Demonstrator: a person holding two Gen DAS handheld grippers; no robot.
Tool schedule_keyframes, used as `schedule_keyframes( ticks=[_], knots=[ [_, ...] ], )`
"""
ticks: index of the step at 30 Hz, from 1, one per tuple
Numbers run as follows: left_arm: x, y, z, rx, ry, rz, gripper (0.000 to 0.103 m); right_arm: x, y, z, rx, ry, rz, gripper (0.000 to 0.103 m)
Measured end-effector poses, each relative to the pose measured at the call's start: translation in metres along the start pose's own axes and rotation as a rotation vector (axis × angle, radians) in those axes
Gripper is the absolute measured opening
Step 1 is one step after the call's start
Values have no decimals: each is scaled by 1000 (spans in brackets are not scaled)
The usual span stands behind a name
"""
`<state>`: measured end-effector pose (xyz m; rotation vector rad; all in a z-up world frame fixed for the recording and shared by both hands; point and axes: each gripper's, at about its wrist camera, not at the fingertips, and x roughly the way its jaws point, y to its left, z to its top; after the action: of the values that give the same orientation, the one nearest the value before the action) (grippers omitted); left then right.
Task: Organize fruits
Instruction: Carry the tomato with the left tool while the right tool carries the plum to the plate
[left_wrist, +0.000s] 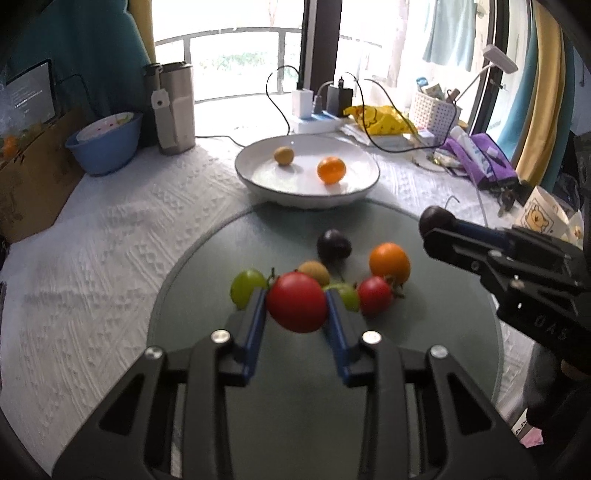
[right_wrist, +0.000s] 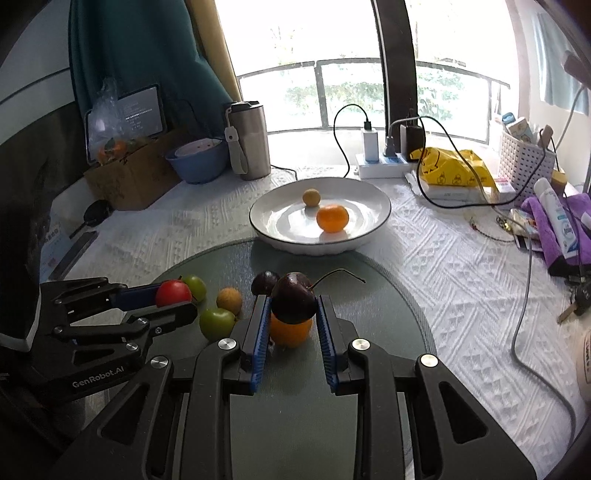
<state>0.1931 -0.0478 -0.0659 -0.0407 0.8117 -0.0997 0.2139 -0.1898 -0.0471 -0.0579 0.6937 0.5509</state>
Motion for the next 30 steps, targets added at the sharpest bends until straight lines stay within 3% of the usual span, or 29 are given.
schedule_keyframes(
  ticks=[30],
  knots=[
    [51, 30, 84, 20, -68, -7, 34, 57, -51, 55, 4, 9, -77, 27]
  ],
)
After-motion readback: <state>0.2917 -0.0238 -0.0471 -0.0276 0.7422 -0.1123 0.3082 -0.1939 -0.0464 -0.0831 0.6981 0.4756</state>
